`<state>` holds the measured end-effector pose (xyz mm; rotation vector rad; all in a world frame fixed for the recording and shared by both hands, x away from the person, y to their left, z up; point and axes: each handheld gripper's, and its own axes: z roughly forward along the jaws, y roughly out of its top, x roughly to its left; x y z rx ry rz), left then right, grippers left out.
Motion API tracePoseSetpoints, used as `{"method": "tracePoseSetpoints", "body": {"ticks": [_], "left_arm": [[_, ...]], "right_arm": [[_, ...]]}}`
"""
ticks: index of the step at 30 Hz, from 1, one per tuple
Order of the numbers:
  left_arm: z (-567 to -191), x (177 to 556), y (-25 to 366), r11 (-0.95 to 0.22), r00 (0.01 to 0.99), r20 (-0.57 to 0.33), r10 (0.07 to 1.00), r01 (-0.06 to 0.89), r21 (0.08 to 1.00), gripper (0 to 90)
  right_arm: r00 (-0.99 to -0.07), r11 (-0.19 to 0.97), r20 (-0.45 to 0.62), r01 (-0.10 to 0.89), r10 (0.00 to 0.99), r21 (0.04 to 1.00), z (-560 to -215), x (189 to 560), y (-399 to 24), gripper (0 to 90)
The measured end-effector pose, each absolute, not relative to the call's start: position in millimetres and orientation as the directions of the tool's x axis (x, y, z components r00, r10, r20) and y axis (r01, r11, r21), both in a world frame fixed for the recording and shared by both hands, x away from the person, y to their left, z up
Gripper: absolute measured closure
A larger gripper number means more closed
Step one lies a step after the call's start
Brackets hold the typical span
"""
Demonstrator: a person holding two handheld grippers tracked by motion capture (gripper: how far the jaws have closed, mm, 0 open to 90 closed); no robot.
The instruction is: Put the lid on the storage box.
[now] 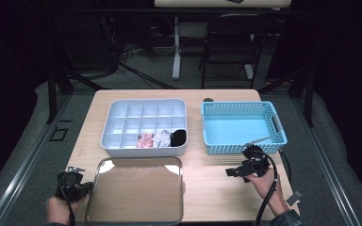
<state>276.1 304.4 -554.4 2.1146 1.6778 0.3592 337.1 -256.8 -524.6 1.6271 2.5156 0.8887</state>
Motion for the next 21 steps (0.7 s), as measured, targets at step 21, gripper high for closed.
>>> {"method": "tracePoseSetpoints", "body": {"ticks": [21], "left_arm": [[-551.7, 295.5, 280.2, -0.219, 0.286, -0.094, 0.954, 0.874, 0.434, 90.0]], "right_arm": [[-0.440, 0.246, 0.359, 0.846, 0.823, 0.473, -525.7, 334.7, -261.3, 13.4]]}}
